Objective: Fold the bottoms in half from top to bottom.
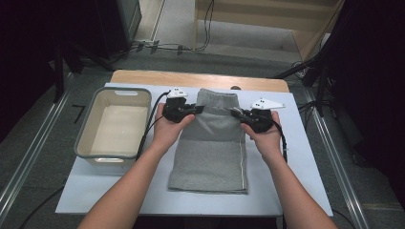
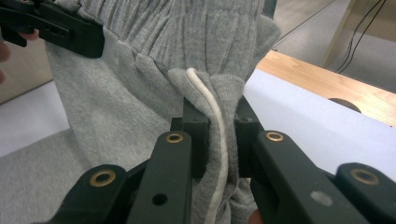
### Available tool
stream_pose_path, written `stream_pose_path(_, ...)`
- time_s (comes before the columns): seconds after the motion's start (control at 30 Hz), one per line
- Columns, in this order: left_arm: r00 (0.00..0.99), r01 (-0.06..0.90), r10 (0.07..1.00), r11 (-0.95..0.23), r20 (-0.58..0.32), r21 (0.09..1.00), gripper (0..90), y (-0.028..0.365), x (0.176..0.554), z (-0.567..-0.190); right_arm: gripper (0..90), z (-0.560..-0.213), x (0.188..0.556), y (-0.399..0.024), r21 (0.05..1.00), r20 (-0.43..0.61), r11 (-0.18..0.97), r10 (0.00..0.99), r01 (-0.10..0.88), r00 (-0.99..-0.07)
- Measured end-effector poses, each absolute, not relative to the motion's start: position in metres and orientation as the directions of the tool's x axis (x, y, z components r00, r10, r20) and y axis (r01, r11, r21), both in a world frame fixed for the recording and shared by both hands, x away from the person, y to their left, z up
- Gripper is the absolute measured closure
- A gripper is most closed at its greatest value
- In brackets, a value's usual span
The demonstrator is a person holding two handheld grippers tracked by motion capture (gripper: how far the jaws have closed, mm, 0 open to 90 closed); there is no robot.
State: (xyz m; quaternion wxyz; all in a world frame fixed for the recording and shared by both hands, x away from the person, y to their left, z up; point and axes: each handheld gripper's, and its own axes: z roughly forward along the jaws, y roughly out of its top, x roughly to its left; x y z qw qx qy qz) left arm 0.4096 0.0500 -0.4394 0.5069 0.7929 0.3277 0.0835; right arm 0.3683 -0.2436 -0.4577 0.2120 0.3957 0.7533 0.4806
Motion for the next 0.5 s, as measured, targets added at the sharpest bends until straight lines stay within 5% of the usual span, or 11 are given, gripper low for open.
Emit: stream_pose_path(0.5,0.788,0.411,0.588,-0.287,-0.179,0.865,79.3,0.055,0.378,-0.449,78.9,-0.468,0.335,-0.24,0.902,0.024,0.248,0.789,0.354,-0.613)
